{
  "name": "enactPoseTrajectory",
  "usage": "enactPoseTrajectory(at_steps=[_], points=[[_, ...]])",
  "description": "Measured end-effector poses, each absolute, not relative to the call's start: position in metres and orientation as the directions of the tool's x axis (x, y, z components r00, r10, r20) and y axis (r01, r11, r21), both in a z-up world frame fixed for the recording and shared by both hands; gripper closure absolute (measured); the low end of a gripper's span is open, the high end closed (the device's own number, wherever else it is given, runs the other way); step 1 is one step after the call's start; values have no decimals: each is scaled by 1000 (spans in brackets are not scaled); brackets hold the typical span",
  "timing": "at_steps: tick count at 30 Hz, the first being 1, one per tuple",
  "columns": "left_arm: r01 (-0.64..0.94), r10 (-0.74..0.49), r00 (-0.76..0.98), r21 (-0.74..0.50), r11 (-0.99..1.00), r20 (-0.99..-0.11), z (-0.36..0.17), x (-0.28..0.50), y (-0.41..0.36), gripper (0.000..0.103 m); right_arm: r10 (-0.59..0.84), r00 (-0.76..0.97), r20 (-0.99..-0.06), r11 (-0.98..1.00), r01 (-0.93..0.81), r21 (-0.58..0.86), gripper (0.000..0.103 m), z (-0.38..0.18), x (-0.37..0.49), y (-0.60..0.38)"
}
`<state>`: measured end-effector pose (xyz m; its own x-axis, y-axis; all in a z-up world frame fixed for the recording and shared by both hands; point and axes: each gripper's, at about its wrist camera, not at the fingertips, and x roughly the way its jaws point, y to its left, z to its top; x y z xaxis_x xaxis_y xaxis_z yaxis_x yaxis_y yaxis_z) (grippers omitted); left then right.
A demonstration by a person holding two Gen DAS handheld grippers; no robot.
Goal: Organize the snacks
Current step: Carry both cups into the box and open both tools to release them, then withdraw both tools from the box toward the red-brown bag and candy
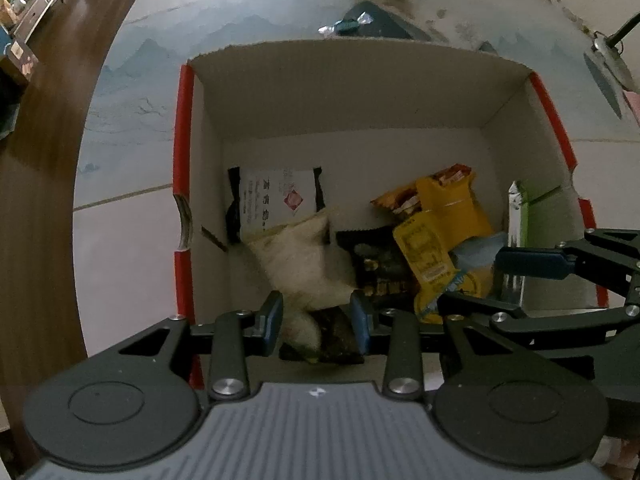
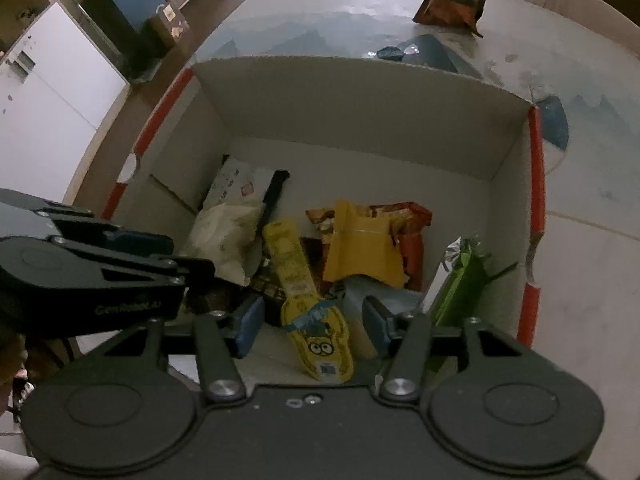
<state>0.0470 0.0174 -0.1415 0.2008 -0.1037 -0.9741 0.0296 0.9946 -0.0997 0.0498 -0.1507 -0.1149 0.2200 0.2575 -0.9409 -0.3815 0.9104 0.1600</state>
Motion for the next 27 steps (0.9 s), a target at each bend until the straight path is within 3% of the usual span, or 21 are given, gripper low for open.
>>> enactPoseTrajectory(at_steps=[21, 23, 25, 27], points=[[73, -123, 390, -102, 992, -913, -63, 40, 9, 52, 366, 374, -852, 890, -408, 204, 41, -35, 49, -180], [77, -120, 413, -97, 992, -903, -55, 42, 7, 50, 372, 394, -841, 887, -418, 197, 37, -26, 52, -183], [83, -116, 433, -88, 993, -894, -47, 45, 6, 49, 381, 421, -824, 885, -423, 193, 25, -18, 55, -186], [85, -112, 448, -82, 993, -887, -41, 50, 5, 48, 385, 437, -813, 885, -425, 191, 25, -12, 59, -191]])
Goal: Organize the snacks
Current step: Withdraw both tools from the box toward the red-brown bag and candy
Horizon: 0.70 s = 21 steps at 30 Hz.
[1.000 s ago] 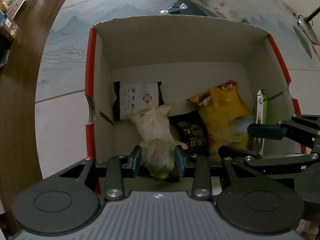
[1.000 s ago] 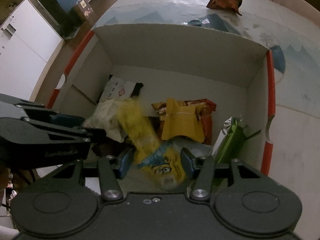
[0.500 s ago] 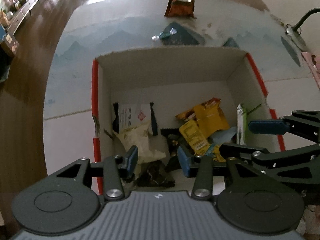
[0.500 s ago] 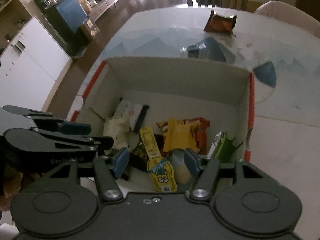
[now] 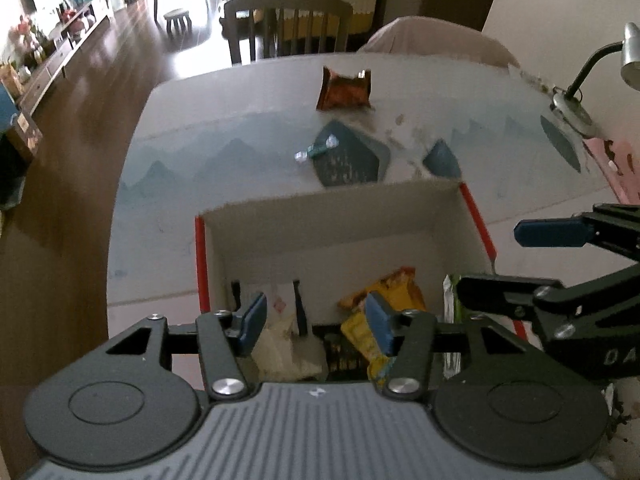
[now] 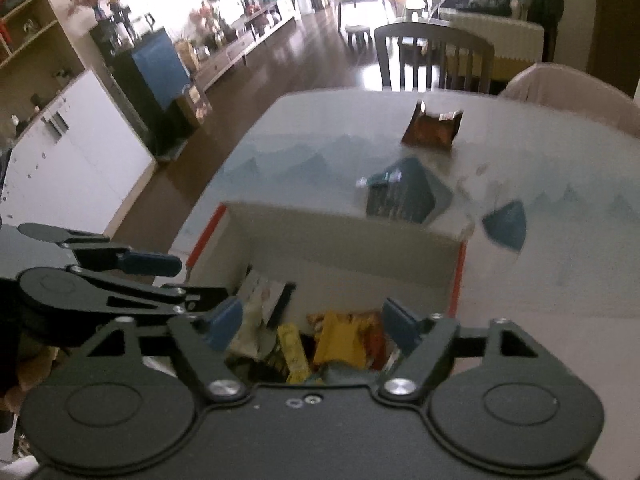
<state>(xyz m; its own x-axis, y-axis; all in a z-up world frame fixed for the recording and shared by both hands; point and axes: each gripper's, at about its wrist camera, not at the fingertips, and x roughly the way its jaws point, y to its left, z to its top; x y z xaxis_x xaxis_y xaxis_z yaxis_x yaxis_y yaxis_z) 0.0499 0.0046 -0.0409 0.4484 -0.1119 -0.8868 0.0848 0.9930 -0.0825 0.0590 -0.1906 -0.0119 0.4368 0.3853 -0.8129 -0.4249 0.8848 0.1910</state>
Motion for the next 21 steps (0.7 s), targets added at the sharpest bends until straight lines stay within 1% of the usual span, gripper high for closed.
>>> enactPoseTrajectory(at_steps=[3, 9, 10, 12, 14, 16, 18, 21], points=[[92, -113, 464, -79, 993, -879, -33, 59, 4, 43, 389, 447, -806, 884, -427, 190, 23, -4, 70, -196], [111, -96, 499, -46, 993, -861, -18, 81, 0, 42, 377, 465, -801, 878, -455, 149, 19, 12, 96, -202], [109, -93, 507, -44, 993, -857, -15, 85, 0, 41, 375, 469, -800, 877, -459, 142, 14, 14, 101, -202], [108, -93, 521, -43, 993, -848, -10, 94, 0, 32, 378, 479, -792, 874, -466, 136, 8, 19, 110, -204], [109, -95, 539, -43, 993, -837, -6, 102, 0, 28, 385, 479, -789, 869, -477, 134, 7, 22, 121, -205], [119, -99, 549, -39, 992, -830, -3, 112, -1, 28, 391, 474, -789, 863, -486, 136, 7, 23, 132, -206], [132, -103, 552, -35, 991, -827, -2, 123, -3, 28, 408, 464, -786, 848, -512, 138, 3, 24, 142, -207], [146, -109, 540, -34, 989, -835, -3, 143, -4, 28, 408, 471, -782, 829, -549, 102, 1, 23, 160, -208]])
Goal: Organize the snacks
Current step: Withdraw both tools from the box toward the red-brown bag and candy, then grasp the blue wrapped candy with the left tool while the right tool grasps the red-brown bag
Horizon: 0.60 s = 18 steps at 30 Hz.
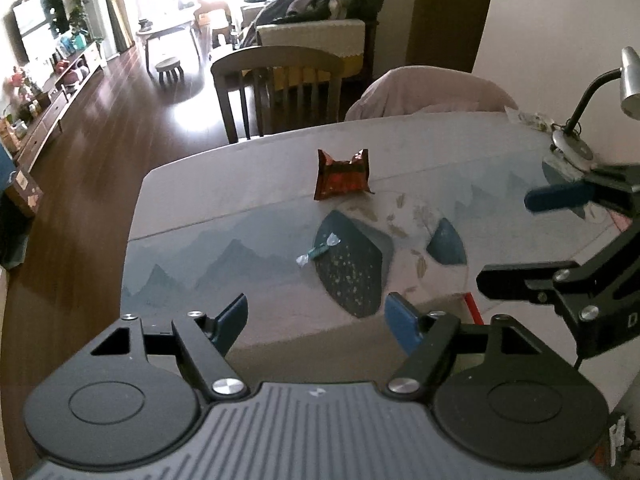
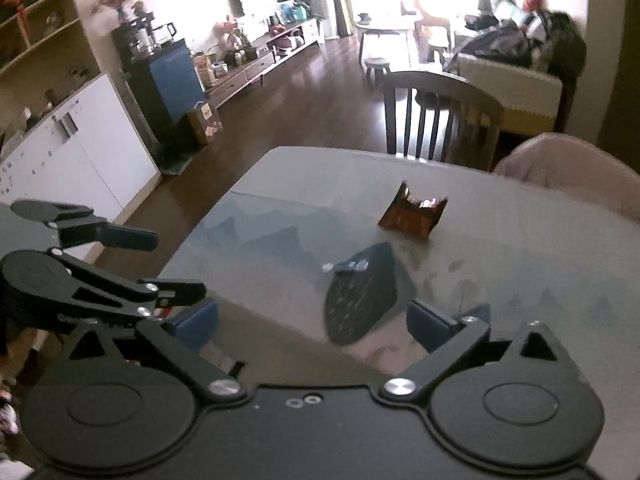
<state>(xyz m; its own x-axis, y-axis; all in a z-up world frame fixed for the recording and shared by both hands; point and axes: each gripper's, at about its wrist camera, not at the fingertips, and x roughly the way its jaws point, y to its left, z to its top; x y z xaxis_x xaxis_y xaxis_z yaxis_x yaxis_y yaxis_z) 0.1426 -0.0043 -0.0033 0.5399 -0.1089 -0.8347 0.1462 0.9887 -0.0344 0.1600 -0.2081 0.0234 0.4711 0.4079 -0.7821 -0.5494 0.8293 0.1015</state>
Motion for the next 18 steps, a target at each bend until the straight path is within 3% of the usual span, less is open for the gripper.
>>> enactPoseTrajectory(at_steps=[7, 18], points=[[183, -139, 462, -59, 981, -876, -6, 200, -1, 28, 391, 449, -804, 813, -578, 72, 1, 23, 217, -213], [315, -185, 383, -61, 947, -905, -40, 280, -15, 28, 318, 435, -843, 651, -746, -140, 4, -19, 290, -192]])
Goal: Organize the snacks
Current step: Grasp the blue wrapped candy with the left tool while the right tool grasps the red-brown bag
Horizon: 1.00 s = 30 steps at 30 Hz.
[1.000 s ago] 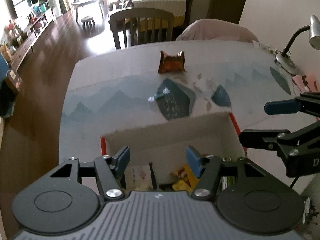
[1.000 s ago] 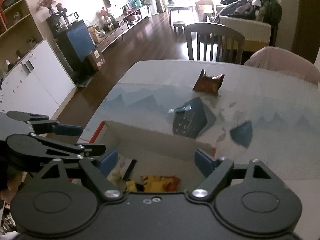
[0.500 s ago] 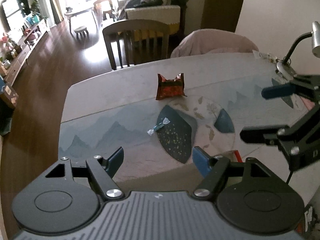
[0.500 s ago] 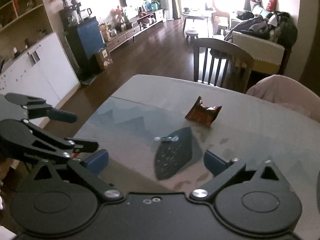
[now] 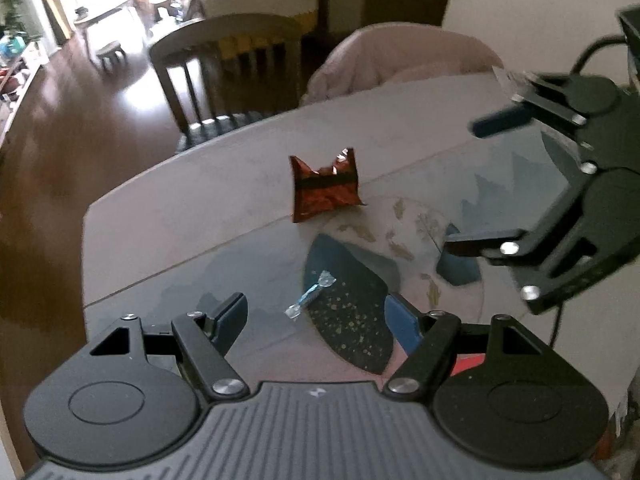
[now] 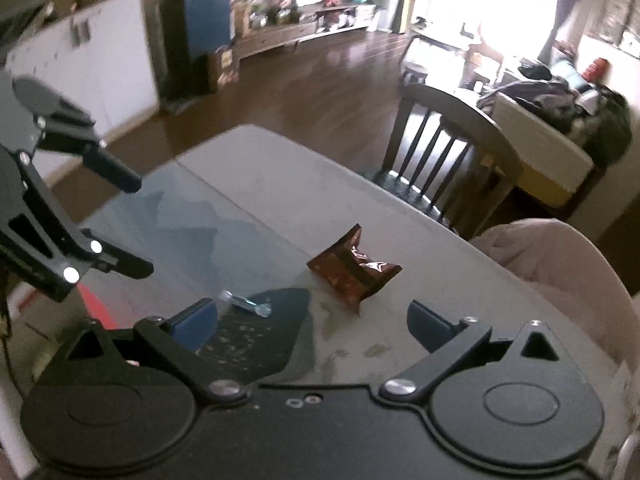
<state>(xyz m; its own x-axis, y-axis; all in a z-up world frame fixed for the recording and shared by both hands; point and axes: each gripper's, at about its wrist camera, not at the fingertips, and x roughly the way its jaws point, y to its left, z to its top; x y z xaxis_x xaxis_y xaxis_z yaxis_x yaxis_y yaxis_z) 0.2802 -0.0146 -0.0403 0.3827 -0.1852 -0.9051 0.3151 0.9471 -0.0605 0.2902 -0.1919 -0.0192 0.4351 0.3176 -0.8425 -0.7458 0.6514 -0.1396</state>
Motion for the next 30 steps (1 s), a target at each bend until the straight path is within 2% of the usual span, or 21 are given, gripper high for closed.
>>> enactPoseTrajectory(at_steps=[5, 14, 19, 23, 27, 30], points=[[375, -198, 328, -65, 925, -924, -73, 304, -24, 28, 271, 426, -863, 514, -822, -244, 7, -57, 314, -173], [451, -194, 252, -62, 890, -948, -128, 336, -34, 28, 233, 375, -897, 417, -872, -256, 11, -116, 367, -151], [505, -146, 217, -17, 863, -965, -160, 349, -45, 28, 196, 368, -909, 375, -885, -278, 13, -144, 382, -144], [533, -151, 161, -43, 845, -975, -180, 359, -46, 29, 183, 353, -917, 357, -893, -273, 14, -159, 388, -142], [559, -168, 96, -87, 825, -981, -193, 371, -48, 37, 178, 370, -912, 327, -896, -300, 14, -167, 389, -138], [567, -191, 71, -118, 815, -979, -195, 383, -47, 39, 189, 370, -910, 330, -896, -296, 15, -168, 393, -136]])
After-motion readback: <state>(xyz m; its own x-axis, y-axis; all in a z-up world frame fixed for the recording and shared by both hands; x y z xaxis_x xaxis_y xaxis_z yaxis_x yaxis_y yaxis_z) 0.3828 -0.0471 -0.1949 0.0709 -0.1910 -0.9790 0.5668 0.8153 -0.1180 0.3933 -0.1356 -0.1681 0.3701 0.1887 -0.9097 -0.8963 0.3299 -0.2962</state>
